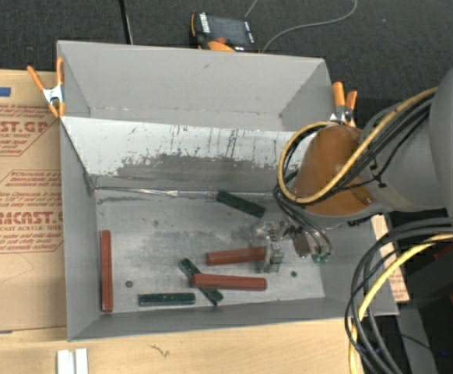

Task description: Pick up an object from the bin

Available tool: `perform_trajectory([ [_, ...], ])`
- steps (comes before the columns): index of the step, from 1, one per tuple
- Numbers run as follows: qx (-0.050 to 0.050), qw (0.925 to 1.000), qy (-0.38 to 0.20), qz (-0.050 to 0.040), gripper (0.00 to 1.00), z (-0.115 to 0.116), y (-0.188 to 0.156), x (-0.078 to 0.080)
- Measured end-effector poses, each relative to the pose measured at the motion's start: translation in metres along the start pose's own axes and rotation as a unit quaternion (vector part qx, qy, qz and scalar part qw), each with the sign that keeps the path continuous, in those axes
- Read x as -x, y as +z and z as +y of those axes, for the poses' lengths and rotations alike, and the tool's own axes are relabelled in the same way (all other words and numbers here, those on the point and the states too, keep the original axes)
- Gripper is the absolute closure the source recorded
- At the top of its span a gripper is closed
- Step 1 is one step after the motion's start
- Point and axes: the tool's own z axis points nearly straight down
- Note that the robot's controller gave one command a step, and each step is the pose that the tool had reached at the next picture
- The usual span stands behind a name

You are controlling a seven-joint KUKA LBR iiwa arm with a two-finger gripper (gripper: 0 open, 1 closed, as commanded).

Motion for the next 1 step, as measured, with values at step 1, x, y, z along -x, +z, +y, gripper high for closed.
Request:
perform_trajectory([
  [1, -0.001, 0.9953, -0.097, -0.0044, 1.00, 0.0103, -0.1528, 0.0237],
])
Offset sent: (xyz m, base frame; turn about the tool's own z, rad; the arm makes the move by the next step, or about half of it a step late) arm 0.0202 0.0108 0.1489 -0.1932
